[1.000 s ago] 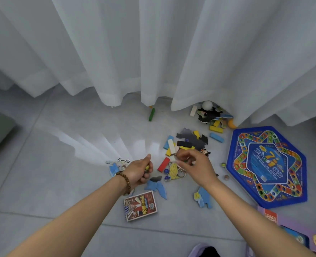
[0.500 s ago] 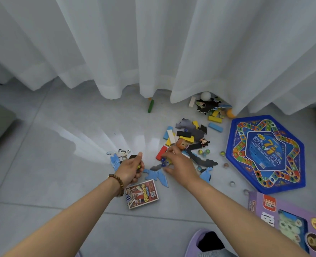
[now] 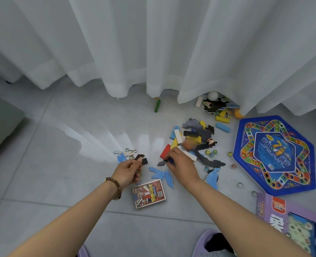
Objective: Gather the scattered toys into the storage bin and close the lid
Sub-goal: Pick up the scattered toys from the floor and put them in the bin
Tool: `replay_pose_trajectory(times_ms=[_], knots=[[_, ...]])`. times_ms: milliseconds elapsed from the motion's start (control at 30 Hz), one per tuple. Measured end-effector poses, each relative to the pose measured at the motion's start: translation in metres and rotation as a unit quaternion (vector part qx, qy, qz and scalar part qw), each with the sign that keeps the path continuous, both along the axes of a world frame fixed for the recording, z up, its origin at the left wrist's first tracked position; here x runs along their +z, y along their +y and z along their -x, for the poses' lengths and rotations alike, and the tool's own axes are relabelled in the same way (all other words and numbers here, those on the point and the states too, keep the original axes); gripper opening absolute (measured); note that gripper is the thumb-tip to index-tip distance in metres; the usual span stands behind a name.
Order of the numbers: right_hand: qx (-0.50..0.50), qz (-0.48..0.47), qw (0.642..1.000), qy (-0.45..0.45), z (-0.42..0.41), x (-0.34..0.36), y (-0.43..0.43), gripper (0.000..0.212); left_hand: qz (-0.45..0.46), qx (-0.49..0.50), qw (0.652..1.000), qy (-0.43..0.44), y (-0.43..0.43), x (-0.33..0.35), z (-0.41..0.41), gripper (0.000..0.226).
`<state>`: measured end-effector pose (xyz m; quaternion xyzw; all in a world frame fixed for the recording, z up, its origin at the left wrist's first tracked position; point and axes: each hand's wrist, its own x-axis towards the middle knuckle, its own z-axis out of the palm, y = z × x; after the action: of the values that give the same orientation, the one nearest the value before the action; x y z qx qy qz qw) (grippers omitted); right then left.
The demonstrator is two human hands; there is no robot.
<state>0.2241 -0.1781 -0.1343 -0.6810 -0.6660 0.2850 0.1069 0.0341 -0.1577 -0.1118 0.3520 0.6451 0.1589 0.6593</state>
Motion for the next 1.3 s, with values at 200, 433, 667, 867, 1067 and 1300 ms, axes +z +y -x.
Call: replay_pose_trajectory(times_ms=[200, 433, 667, 867, 1067, 1300], knots=[[-0.101, 0.036, 0.987, 0.118, 0.001, 0.002, 0.002, 0.018, -0.007, -0.010, 1.000, 0.004, 0.000, 0.003, -0.009, 0.031], [-0.438, 0.134, 0.582, 0.672, -0.064, 0.050, -0.008, 0.021, -0.044, -0.051, 0.998, 0.008, 0.000, 0.008, -0.046, 0.033], [-0.455, 0.170, 0.744, 0.459, -0.155, 0.050, -0.060, 0.020, -0.040, -0.076, 0.996, -0.005, -0.005, 0.010, -0.087, 0.029], [-0.315, 0.113, 0.937, 0.100, -0.188, 0.029, -0.107, 0.017, -0.024, -0.095, 0.995, -0.012, -0.014, 0.012, -0.112, 0.029], [-0.248, 0.158, 0.955, -0.028, -0.189, 0.027, -0.102, 0.018, -0.018, -0.094, 0.995, 0.005, -0.020, 0.009, -0.122, 0.030], [-0.475, 0.064, 0.818, 0.319, -0.178, 0.028, -0.095, 0.027, 0.003, -0.104, 0.995, 0.011, -0.020, 0.006, -0.125, 0.030]])
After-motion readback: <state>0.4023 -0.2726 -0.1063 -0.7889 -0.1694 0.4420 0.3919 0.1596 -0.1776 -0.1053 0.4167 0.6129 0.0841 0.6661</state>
